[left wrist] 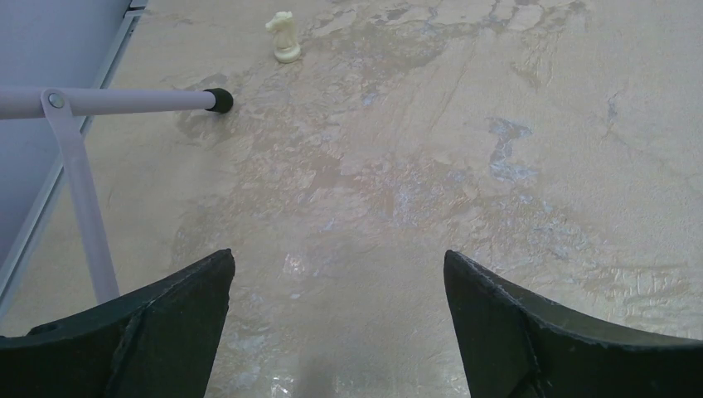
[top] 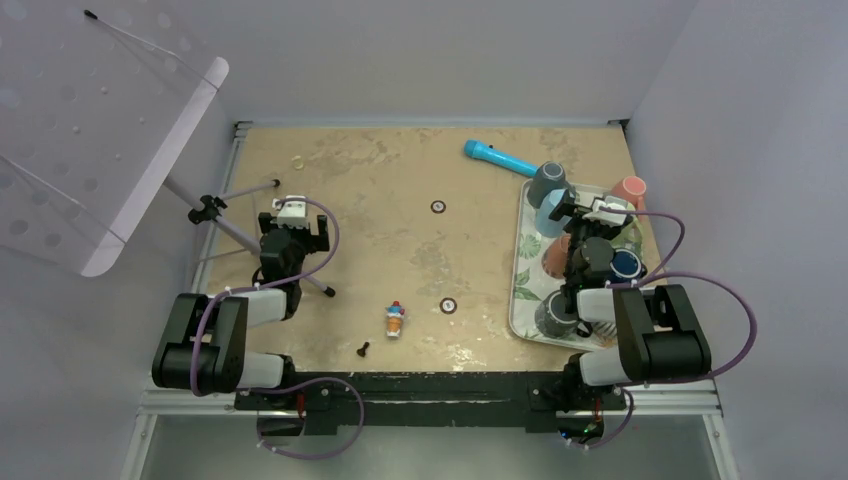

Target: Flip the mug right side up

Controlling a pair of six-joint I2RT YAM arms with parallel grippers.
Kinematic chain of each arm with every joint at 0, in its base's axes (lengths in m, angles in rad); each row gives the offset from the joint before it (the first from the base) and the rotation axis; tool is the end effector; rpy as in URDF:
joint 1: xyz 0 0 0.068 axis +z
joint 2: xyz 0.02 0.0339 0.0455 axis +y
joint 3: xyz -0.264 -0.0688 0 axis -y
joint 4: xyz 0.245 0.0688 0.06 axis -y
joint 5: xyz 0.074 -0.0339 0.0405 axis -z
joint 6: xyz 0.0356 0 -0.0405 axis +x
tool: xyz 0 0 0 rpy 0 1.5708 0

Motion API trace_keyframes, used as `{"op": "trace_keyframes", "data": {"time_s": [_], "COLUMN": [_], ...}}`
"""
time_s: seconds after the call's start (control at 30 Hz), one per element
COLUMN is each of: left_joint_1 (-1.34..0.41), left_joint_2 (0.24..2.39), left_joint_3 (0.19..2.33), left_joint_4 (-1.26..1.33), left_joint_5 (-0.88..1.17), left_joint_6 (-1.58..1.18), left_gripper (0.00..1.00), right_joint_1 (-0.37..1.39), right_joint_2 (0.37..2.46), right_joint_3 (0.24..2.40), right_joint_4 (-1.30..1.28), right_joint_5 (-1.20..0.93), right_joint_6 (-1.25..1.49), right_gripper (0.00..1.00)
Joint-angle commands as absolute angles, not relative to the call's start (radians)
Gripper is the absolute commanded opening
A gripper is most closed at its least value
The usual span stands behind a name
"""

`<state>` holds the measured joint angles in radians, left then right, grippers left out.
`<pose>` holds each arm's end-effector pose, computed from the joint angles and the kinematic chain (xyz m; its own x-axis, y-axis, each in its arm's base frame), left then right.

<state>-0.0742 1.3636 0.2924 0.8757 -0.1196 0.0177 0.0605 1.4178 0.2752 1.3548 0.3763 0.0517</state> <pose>0.2426 -0.0138 0.1643 -0.1945 0.0321 -0.9804 -0.0397 0.9984 0.0405 0.2411 0.0015 0.1990 0.2256 0.0618 -0.9723 0.2911 0.9481 0.1278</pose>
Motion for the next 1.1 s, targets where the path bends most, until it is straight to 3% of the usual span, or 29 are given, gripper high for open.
{"op": "trace_keyframes", "data": {"time_s": [0.0, 0.2, 0.3, 0.4, 0.6, 0.7, 0.8, 0.93, 1.07], "left_joint_1": [-0.067, -0.067, -0.067, -0.067, -0.068, -0.067, -0.067, -0.068, -0.068], "left_joint_2": [1.353, 1.353, 1.329, 1.257, 1.161, 1.179, 1.196, 1.188, 1.178], "left_joint_3": [0.301, 0.307, 0.285, 0.315, 0.576, 0.743, 0.861, 0.894, 0.885], "left_joint_4": [0.948, 0.938, 0.968, 0.827, 0.281, 0.027, -0.190, -0.264, -0.284], "left_joint_5": [-0.123, -0.119, -0.065, 0.050, 0.227, 0.247, 0.285, 0.340, 0.365], "left_joint_6": [-0.005, -0.005, 0.045, 0.082, 0.211, 0.240, 0.231, 0.215, 0.215], "left_gripper": [1.00, 1.00, 1.00, 1.00, 0.97, 0.94, 0.90, 0.89, 0.88], "right_joint_1": [0.061, 0.070, 0.073, 0.069, 0.064, 0.049, -0.012, -0.122, -0.170], "right_joint_2": [1.365, 1.330, 1.204, 1.210, 1.422, 1.576, 1.698, 1.816, 1.851], "right_joint_3": [0.302, 0.315, 0.569, 0.817, 1.286, 1.504, 1.630, 1.688, 1.665], "right_joint_4": [1.331, 1.329, 0.776, 0.436, -0.061, -0.276, -0.370, -0.401, -0.391], "right_joint_5": [0.408, 0.412, 0.476, 0.440, 0.420, 0.424, 0.364, 0.130, 0.041], "right_joint_6": [0.047, 0.011, 0.141, 0.183, 0.326, 0.415, 0.522, 0.648, 0.683], "right_gripper": [0.98, 0.98, 0.98, 0.98, 0.98, 0.86, 0.75, 0.75, 0.75]}}
